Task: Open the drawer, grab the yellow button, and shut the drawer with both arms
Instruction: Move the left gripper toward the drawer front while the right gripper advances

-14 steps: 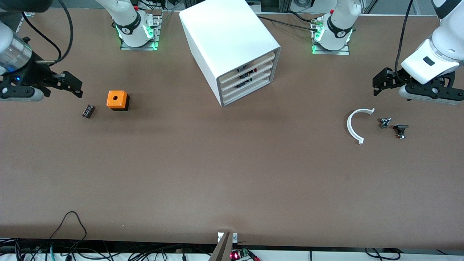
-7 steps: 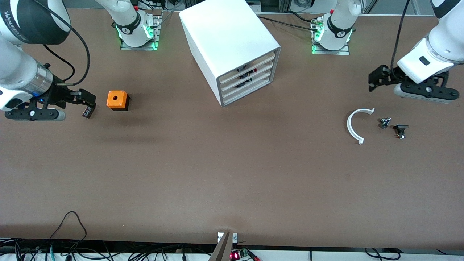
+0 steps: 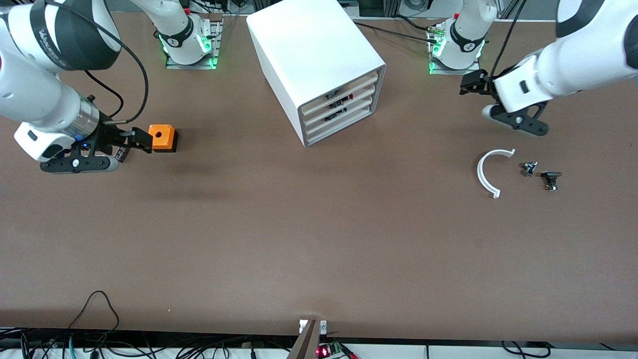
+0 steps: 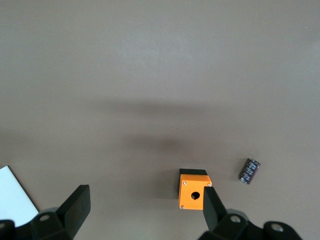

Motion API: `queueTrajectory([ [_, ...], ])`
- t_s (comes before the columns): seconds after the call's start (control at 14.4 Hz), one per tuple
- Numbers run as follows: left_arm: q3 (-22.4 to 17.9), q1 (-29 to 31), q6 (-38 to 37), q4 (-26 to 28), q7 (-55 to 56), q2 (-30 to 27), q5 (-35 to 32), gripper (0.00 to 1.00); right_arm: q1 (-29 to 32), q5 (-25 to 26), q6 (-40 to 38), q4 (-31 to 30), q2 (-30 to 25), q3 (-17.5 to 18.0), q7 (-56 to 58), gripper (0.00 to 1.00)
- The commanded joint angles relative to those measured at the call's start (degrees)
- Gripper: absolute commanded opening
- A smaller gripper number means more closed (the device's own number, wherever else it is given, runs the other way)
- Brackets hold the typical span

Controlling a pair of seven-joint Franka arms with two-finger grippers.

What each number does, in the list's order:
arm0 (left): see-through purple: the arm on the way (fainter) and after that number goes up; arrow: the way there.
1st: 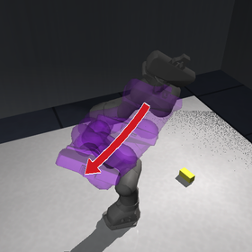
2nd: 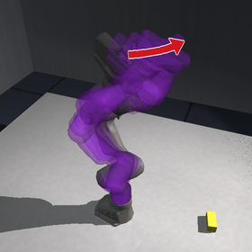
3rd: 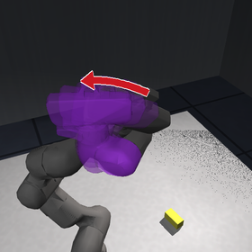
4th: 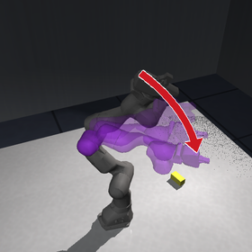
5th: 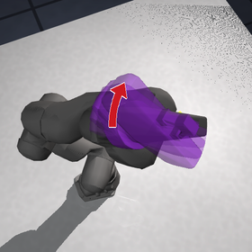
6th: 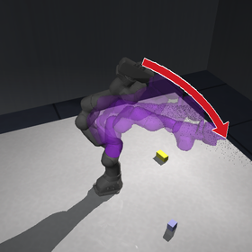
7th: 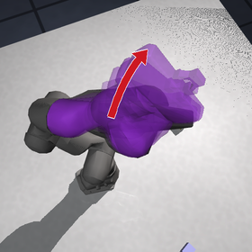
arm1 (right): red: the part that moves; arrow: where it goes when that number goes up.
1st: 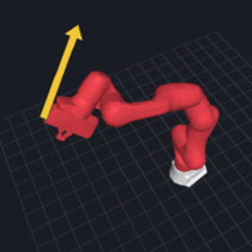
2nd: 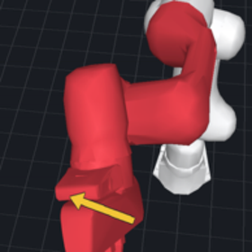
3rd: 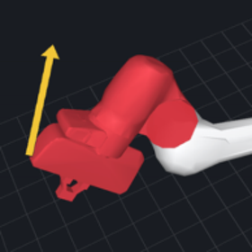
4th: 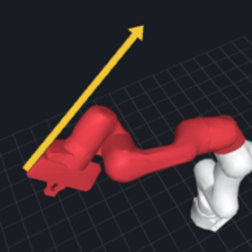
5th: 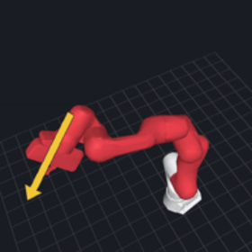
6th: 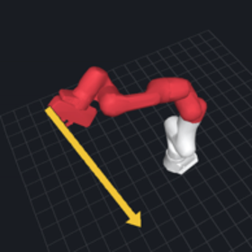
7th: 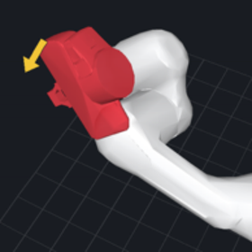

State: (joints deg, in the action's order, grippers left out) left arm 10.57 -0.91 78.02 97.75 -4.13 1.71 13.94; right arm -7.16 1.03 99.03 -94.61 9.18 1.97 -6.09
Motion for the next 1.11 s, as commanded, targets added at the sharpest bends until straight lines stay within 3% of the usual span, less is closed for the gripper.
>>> queueTrajectory([
  [0.0,0.1,0.5,-1.3,0.3,-2.3,2.4,8.3,1.0,0.0,-0.9,2.2,0.3,2.2,0.0,0.6,1.0],
  [0.35,0.1,0.8,1.5,1.5,-5.1,4.2,20.7,1.0,0.0,-1.1,3.3,1.4,2.9,0.0,0.6,1.0],
  [0.62,0.1,1.2,7.6,8.6,-15.1,4.1,27.7,1.0,-0.9,-1.2,4.1,5.6,5.2,0.2,0.1,1.0],
  [1.04,0.1,1.4,14.6,19.6,-26.7,4.1,37.8,1.0,-3.2,-7.4,4.1,11.6,8.5,0.2,-5.8,1.0],
])
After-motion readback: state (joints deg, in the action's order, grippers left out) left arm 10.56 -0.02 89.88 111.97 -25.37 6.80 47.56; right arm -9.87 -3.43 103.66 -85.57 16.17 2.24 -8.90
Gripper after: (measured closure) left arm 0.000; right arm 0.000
